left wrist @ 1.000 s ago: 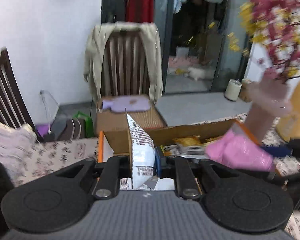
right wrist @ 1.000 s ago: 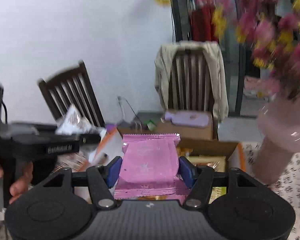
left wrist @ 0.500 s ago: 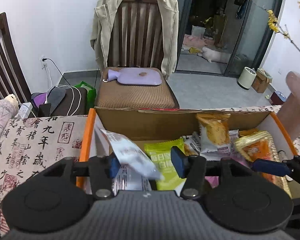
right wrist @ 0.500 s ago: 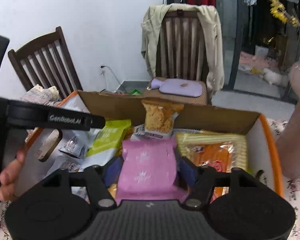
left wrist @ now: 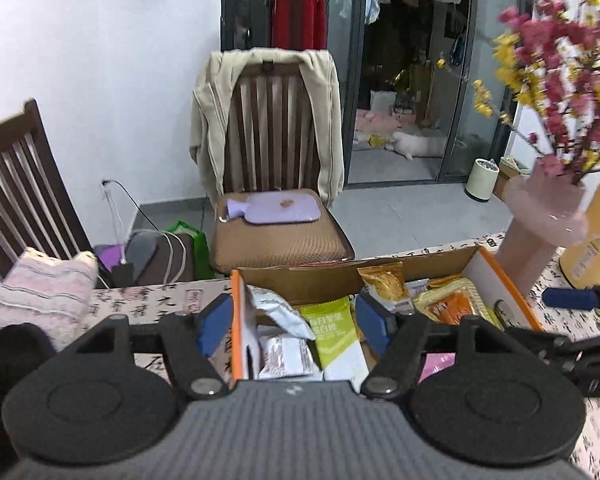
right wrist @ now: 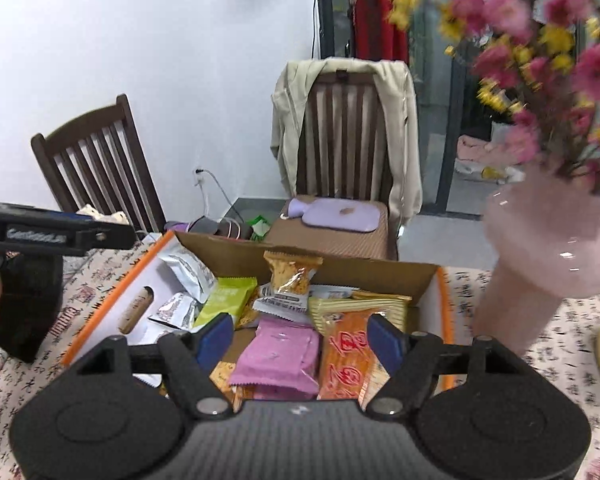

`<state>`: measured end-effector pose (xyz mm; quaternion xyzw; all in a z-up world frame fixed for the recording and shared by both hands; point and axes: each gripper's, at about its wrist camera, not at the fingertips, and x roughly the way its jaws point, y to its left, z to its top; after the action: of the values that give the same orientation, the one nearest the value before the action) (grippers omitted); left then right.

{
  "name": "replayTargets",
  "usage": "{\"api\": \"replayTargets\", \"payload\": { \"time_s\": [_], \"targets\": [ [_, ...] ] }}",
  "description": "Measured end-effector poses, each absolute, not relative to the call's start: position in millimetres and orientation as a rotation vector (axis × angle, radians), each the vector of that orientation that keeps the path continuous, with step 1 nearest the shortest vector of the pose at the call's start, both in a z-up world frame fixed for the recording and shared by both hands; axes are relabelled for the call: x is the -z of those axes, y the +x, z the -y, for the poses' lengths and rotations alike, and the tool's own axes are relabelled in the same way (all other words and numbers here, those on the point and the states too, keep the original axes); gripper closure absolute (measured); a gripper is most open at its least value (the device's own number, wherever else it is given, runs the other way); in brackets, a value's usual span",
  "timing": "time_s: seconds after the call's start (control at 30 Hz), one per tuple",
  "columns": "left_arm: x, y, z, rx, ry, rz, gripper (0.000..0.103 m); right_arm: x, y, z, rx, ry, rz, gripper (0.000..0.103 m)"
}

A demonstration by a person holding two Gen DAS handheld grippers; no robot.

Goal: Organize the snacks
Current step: 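Withdraw both tools from the box toward the red-and-silver chip bag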

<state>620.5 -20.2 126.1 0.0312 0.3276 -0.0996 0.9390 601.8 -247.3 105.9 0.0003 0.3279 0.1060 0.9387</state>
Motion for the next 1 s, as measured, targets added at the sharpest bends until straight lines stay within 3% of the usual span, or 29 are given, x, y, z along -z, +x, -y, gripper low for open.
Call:
{"api": "replayTargets", "payload": {
  "time_s": [0.23,0.43,0.73,1.0],
  "targets": [
    [-144,526,3,0.197,0.059,-0.619,0.03,-132,532,262,-0.194,0.0,-0.61,0.023],
    [-129,410,-19,0.231,0.061,-0.53,0.024,-130,433,265,-0.168,-0.055,-0.51,0.015],
    [-75,243,-38,0.162,0.093,-0.444,0.015,-90,277,244,-0.216,-0.053,-0.455,0.009],
    [-38,147,-61,0.087,0.003,-0.473,0.007,-35,177,225,-0.211,0.058,-0.476,0.007]
  ]
}}
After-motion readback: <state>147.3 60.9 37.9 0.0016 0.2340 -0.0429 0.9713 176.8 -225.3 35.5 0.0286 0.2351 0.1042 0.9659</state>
